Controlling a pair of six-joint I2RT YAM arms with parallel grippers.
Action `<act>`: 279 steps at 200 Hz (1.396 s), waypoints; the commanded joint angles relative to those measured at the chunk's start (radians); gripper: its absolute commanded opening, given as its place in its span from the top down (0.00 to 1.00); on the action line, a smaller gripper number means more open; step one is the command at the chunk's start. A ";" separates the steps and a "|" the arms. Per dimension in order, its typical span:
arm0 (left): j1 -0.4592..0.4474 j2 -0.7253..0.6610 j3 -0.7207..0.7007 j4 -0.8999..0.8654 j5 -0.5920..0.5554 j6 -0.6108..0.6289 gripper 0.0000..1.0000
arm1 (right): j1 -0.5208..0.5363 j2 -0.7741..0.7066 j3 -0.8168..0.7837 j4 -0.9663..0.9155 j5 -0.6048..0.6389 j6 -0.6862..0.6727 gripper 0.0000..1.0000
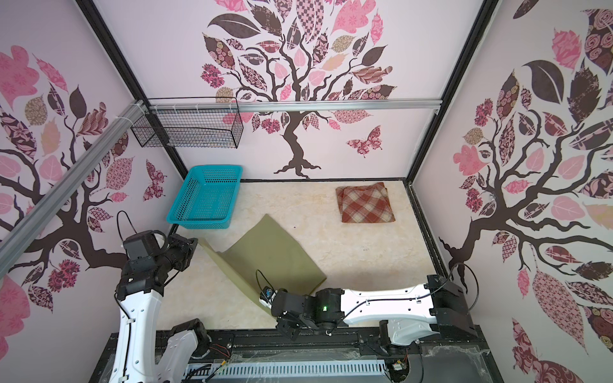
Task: Fold and stack skirts
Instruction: Fold the skirt at the center of the table.
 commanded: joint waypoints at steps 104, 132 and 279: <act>-0.186 0.258 0.173 0.151 -0.173 -0.013 1.00 | -0.243 -0.137 -0.125 0.101 -0.221 0.014 1.00; -0.253 0.373 0.244 0.172 -0.220 -0.003 1.00 | -0.316 -0.142 -0.137 0.111 -0.276 0.017 1.00; -0.510 0.827 0.536 0.265 -0.313 -0.010 1.00 | -0.575 -0.119 -0.220 0.190 -0.501 0.064 1.00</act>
